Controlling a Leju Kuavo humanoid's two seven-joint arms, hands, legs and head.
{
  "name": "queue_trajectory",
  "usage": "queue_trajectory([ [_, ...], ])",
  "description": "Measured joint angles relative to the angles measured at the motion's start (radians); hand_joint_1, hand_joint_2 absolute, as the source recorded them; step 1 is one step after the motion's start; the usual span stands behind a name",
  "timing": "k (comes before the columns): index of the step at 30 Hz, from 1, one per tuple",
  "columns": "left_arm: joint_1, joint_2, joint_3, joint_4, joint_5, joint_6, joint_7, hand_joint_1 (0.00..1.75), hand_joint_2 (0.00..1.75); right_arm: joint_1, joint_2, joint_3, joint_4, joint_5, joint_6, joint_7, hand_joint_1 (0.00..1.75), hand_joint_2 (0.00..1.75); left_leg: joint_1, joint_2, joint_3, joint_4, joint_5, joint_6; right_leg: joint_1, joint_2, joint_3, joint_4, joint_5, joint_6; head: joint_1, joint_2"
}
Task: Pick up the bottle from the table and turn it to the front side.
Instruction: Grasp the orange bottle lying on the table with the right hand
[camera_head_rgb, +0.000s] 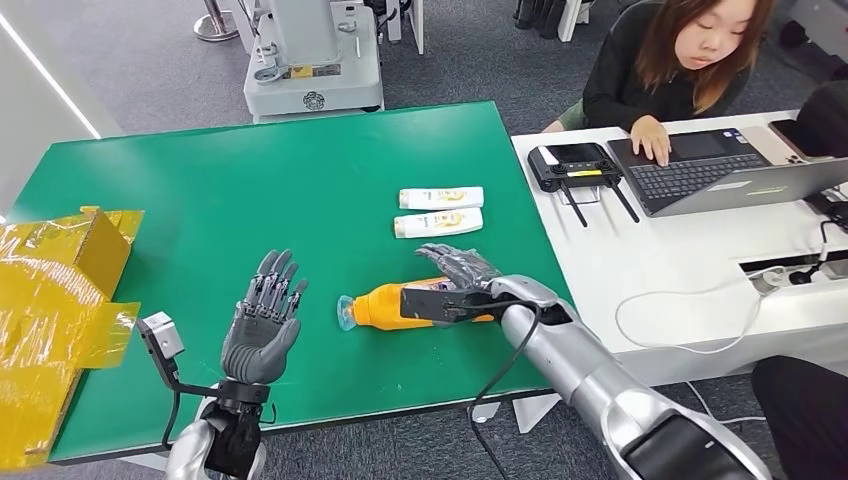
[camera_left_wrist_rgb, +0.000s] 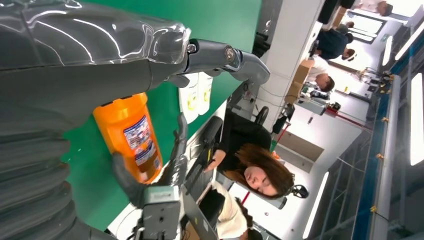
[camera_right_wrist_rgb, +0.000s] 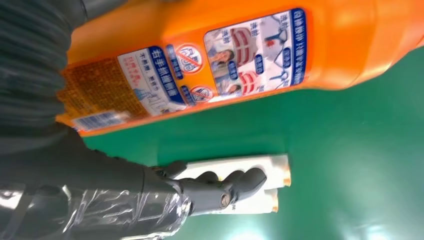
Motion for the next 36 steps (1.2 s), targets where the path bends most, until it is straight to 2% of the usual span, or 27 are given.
queue_trajectory([
  [7,-0.017,0.004,0.0,0.06,0.121,-0.08,0.016,0.0,1.75,-0.097,-0.031,0.096,0.112,-0.008,0.05,-0.03,0.0,1.75,0.0,0.0,0.0,0.0,0.0,0.0,0.0,0.0,0.0,0.0,0.0,0.0,0.0,0.0],
  [17,-0.021,0.019,0.0,0.132,0.293,-0.181,0.063,0.0,1.75,-0.153,-0.061,0.194,0.171,-0.044,0.122,-0.052,0.0,1.75,0.0,0.0,-0.001,0.0,0.0,0.0,0.0,0.0,0.0,0.0,0.0,0.001,0.0,0.0],
  [18,-0.022,0.019,0.0,0.138,0.31,-0.191,0.071,0.0,1.75,-0.157,-0.061,0.204,0.177,-0.045,0.124,-0.053,0.1,1.75,0.0,0.0,-0.001,0.0,0.0,0.0,0.0,0.0,0.0,0.0,0.0,0.001,0.0,0.0],
  [19,-0.022,0.02,0.0,0.144,0.325,-0.198,0.078,0.0,1.75,-0.16,-0.061,0.213,0.181,-0.048,0.125,-0.053,0.45,1.75,0.0,-0.001,-0.001,0.0,0.0,0.0,0.0,0.0,0.0,0.0,0.0,0.001,0.0,0.0],
  [21,-0.025,0.022,0.0,0.156,0.343,-0.204,0.087,0.0,1.75,-0.166,-0.061,0.228,0.189,-0.06,0.126,-0.052,1.33,1.75,0.0,0.0,-0.001,0.0,0.0,0.0,0.0,0.0,0.0,0.0,0.0,0.001,0.0,0.0],
  [22,-0.027,0.022,0.0,0.161,0.35,-0.205,0.09,0.0,1.75,-0.169,-0.061,0.235,0.191,-0.068,0.125,-0.052,1.67,1.75,0.0,0.0,-0.001,0.0,0.0,0.0,0.0,0.0,0.0,0.0,0.0,0.001,0.0,0.0],
  [23,-0.029,0.023,0.0,0.165,0.356,-0.204,0.093,0.0,1.75,-0.172,-0.062,0.24,0.194,-0.076,0.125,-0.052,1.75,1.75,0.0,0.0,-0.001,0.0,0.0,0.0,0.0,0.0,0.0,0.0,0.0,0.001,0.0,0.0],
  [36,-0.044,0.032,0.0,0.212,0.39,-0.2,0.096,0.0,1.75,-0.192,-0.071,0.283,0.217,-0.151,0.11,-0.078,1.75,1.75,0.0,0.0,-0.001,0.0,0.0,0.0,0.0,0.0,0.0,0.0,0.0,0.001,0.0,0.0],
])
